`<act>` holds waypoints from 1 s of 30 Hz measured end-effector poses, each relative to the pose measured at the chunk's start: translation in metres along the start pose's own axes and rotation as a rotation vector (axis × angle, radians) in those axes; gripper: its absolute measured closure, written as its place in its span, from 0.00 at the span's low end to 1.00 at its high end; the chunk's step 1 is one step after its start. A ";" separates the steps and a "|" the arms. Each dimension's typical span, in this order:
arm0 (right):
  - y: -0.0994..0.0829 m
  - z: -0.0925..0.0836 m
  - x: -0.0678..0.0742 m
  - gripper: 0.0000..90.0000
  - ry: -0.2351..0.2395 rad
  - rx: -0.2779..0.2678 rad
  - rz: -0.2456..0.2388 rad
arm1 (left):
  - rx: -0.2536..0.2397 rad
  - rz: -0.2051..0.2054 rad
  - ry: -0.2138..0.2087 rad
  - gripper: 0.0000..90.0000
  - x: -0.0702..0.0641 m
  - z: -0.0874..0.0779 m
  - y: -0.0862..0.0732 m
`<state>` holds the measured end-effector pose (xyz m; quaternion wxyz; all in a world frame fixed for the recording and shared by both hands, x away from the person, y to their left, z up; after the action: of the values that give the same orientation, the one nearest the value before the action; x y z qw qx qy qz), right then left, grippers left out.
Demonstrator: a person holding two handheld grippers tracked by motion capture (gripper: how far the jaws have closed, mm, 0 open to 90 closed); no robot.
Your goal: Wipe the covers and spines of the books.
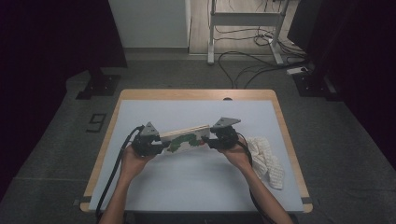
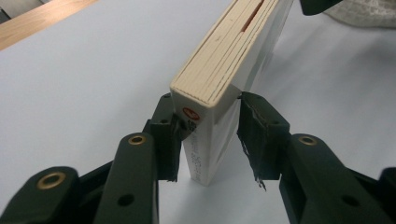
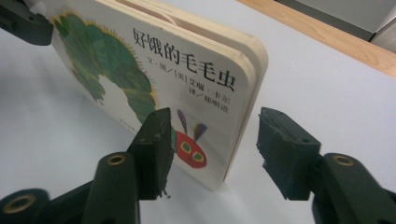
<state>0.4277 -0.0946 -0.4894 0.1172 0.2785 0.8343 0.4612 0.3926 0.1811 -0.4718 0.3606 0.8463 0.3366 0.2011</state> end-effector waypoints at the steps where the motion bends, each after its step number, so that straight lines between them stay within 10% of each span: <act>1: 0.000 -0.002 0.000 0.48 0.000 -0.001 -0.004 | -0.003 -0.001 -0.001 0.66 0.000 0.000 0.000; 30: -0.022 -0.083 -0.002 0.24 -0.044 0.070 -0.016 | -0.057 -0.008 -0.020 0.64 0.002 -0.002 0.002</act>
<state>0.3838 -0.1631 -0.4627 0.1295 0.2857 0.8494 0.4244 0.3934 0.1828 -0.4687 0.3886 0.8363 0.3308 0.2006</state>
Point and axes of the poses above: each handheld gripper's, and its own axes: z roughly forward along the jaws, y roughly out of its top, x roughly to its left, the point moved 3 cm from there along z, roughly forward along the jaws, and after that the axes turned 6 degrees about y, right-handed, at the moved point
